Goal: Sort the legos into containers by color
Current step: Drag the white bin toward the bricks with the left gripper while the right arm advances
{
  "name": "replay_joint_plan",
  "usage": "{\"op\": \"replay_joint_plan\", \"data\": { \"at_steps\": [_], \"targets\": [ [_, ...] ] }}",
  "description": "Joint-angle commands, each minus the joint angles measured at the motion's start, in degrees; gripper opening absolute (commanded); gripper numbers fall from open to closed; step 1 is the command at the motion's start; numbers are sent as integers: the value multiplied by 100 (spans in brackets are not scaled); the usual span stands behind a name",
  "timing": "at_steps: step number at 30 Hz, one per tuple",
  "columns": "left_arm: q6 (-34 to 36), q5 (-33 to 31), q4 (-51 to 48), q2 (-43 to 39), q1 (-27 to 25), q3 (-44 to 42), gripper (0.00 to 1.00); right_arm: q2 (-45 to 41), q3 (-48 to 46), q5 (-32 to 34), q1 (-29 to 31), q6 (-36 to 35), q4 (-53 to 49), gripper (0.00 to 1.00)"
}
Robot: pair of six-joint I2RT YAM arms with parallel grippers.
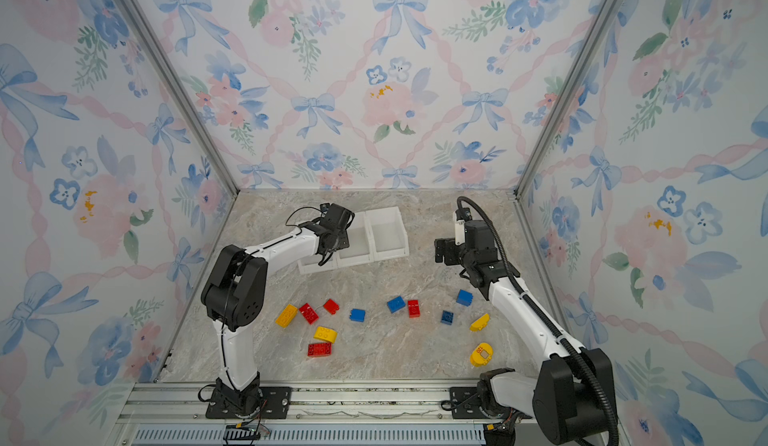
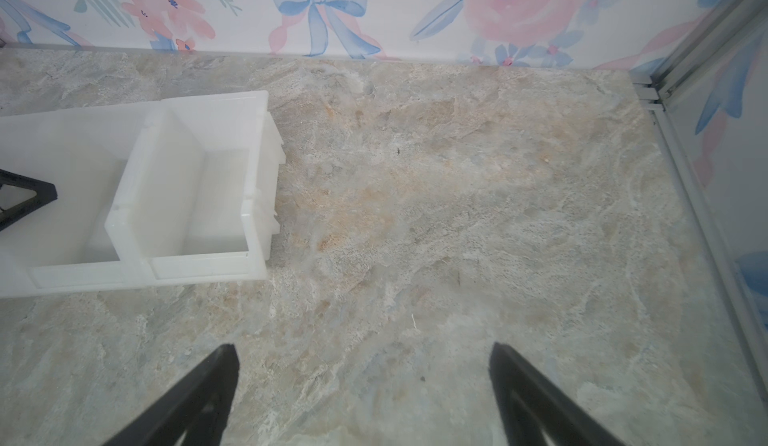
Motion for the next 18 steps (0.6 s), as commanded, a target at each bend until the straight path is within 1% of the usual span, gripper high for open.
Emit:
{"op": "replay_joint_plan", "data": {
  "at_steps": [1, 6, 12, 15, 18],
  "targets": [
    [-339, 687, -339, 69, -334, -299, 2, -246, -183, 98, 76, 134, -238, 97],
    [-542, 750, -340, 73, -687, -397, 2, -513, -341, 186, 76, 159, -392, 97],
    [-704, 798, -344, 86, -946, -432, 2, -731, -480, 284, 63, 223, -557, 97],
    [-743, 806, -341, 81, -976, -424, 6, -769, -499, 392, 65, 304, -669, 97],
    [-738, 795, -342, 40, -977, -389, 13, -774, -475, 518, 50, 440, -817, 97]
  ]
}}
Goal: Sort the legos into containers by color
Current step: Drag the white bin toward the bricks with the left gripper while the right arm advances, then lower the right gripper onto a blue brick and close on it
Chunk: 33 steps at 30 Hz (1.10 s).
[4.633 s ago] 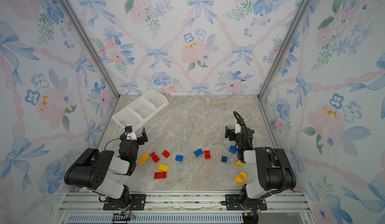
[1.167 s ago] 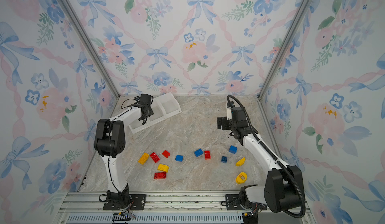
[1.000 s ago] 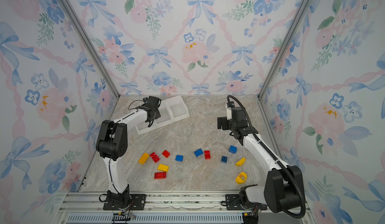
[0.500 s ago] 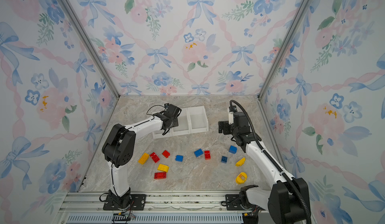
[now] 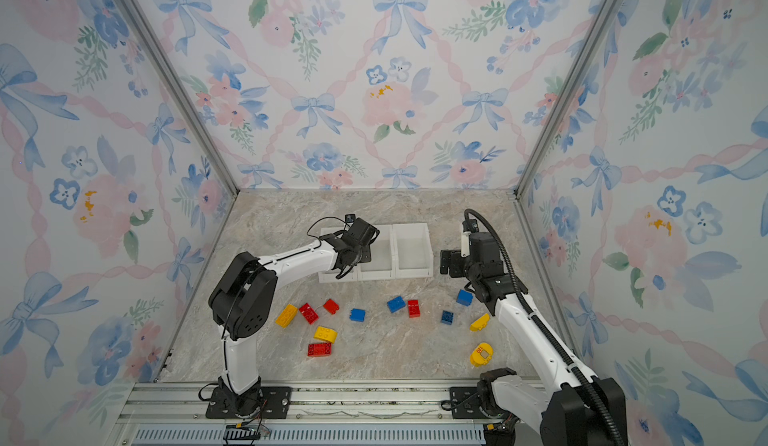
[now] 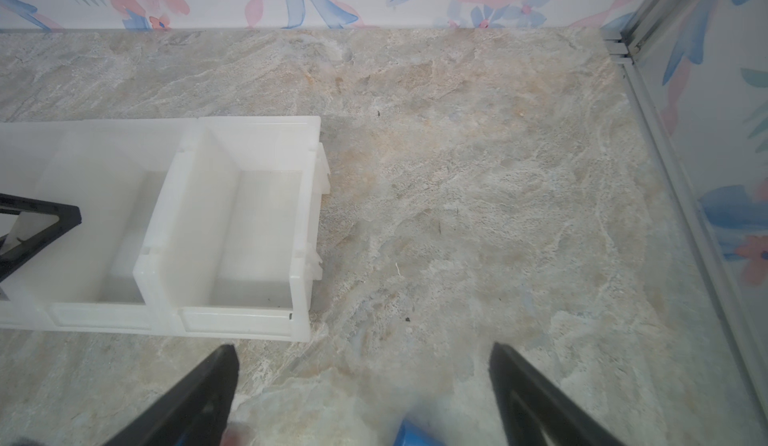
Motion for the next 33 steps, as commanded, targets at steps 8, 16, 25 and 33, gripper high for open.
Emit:
{"op": "replay_joint_plan", "data": {
  "at_steps": [8, 16, 25, 33],
  "targets": [
    [-413, 713, -434, -74, -75, -47, 38, 89, 80, 388, -152, 957, -1095, 97],
    [-374, 466, -424, -472, -78, 19, 53, 878, 444, 251, -260, 1295, -2119, 98],
    [-248, 97, -319, -1088, -65, -112, 61, 1607, 550, 41, -466, 1866, -2423, 82],
    [-308, 146, 51, -1554, 37, -758, 65, 2137, 513, 51, -566, 1998, -2235, 73]
  ]
}}
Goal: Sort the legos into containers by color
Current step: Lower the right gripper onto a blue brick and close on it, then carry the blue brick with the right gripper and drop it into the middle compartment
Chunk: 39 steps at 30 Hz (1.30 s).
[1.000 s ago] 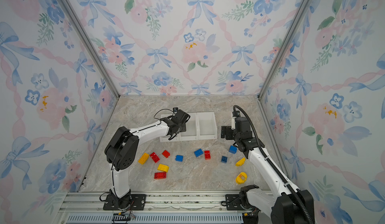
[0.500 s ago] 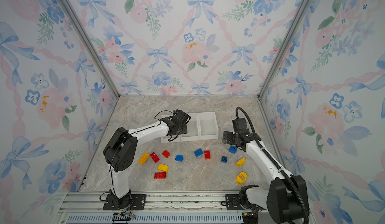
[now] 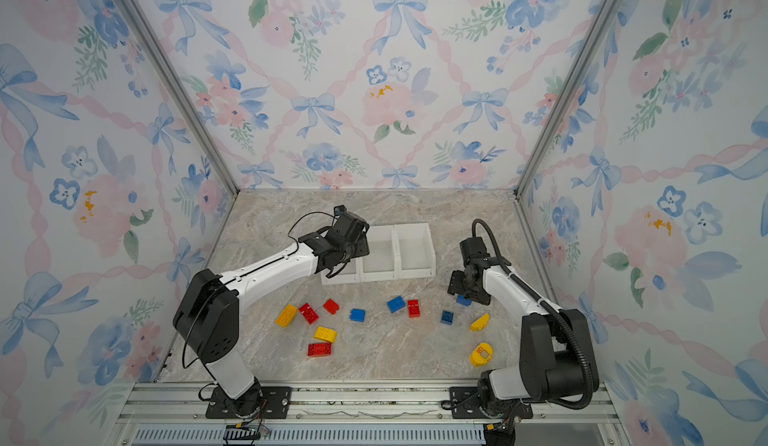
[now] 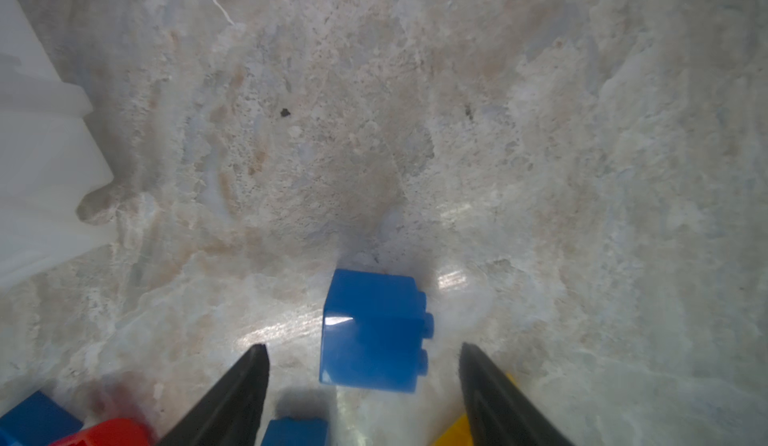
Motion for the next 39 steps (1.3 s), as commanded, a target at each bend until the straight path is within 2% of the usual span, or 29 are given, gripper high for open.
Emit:
{"op": "replay_joint_plan", "data": {
  "at_steps": [1, 10, 23, 28, 39],
  "targets": [
    [15, -64, 136, -233, 77, -310, 66, 205, 119, -39, -110, 141, -45, 73],
    [-123, -80, 335, -559, 159, -848, 68, 560, 136, -134, -213, 168, 95, 61],
    [-94, -115, 455, -675, 257, -964, 72, 446, 244, -302, -152, 151, 60, 35],
    [-95, -124, 514, -757, 302, -1055, 73, 161, 538, -269, 265, 67, -116, 33],
    [-58, -152, 699, -1183, 462, -1465, 76, 41, 1529, -275, 1732, 73, -85, 32]
  ]
}}
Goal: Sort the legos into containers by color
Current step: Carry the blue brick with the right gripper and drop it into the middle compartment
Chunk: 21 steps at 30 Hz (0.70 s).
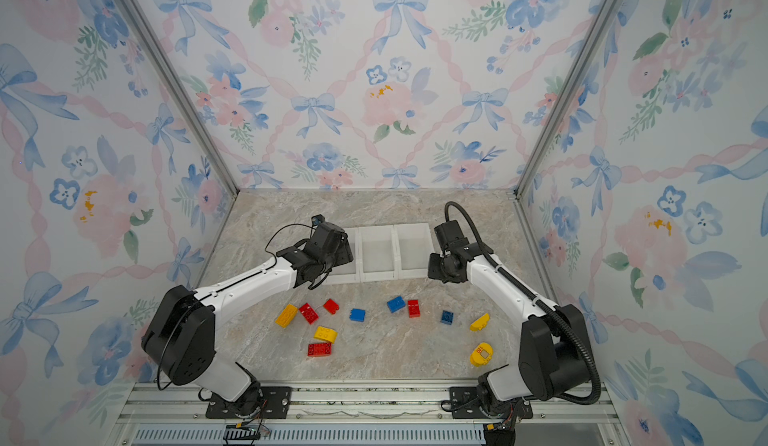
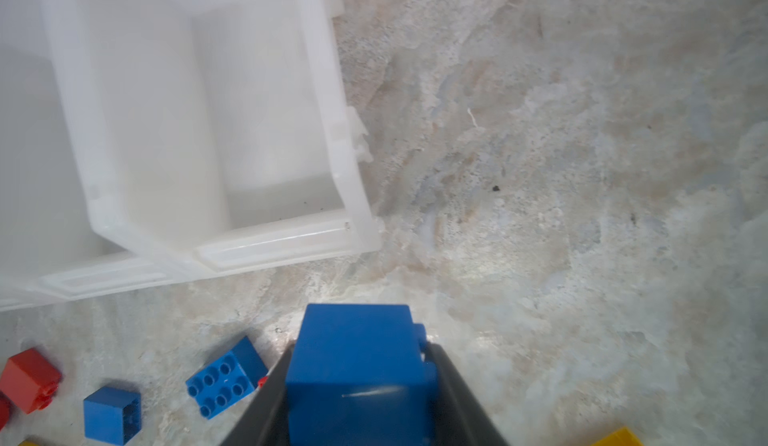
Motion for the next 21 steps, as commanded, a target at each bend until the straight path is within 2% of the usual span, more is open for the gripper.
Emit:
{"op": "replay_joint_plan", "data": {
  "at_steps": [1, 11, 21],
  "targets": [
    [5, -111, 98, -250, 65, -178, 76, 34, 399, -11, 405, -70, -64, 32],
    [-4, -91, 120, -807, 259, -711, 78, 1254, 1833, 37, 1401, -321, 22, 32],
    [52, 80, 121, -1475, 632, -1279, 79, 2555, 3042, -12, 1629, -476, -189, 32]
  ]
}}
